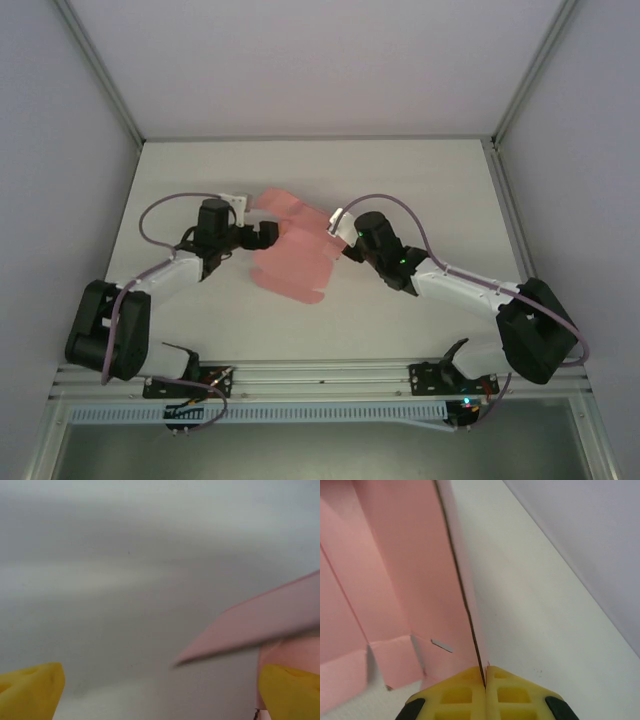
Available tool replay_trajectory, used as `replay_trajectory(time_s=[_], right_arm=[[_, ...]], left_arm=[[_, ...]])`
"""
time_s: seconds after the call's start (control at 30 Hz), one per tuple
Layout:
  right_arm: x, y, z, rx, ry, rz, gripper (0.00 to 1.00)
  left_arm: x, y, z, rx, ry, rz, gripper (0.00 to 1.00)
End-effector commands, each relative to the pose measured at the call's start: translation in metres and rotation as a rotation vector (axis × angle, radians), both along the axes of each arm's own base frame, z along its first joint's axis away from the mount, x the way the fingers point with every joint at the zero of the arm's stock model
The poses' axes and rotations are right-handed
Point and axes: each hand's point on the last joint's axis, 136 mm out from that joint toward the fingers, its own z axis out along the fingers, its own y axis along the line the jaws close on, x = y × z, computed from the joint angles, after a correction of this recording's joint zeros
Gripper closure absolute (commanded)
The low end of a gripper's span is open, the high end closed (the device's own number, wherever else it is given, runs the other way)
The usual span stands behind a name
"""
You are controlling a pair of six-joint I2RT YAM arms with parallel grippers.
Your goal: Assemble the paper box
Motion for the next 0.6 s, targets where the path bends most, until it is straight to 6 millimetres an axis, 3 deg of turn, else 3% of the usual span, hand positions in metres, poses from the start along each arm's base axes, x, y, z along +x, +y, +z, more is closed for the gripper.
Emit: replay_trajectory(time_s=[0.0, 0.17, 0.33, 0.57], right_arm=[[-0.007, 0.015, 0.011, 0.073, -0.003, 0.050, 1.00], [0.000, 0.001, 0.006, -0.023, -0.051, -0.006, 1.00], [0.012, -0.014, -0.001, -0.234, -0.134, -0.047, 1.00], [0.027, -0.004, -0.015, -0.450, -0.256, -0.010, 1.00]], left_arm=[[0.011, -0.013, 0.014, 0.011, -0.051, 0.008, 0.00], [0.005, 0.001, 0.009, 0.049, -0.025, 0.062, 0.00], [-0.007, 0.021, 0.023, 0.068, -0.028, 0.121, 0.00], [-0.003, 0.071, 0.051, 0.121, -0.062, 0.289, 0.00]])
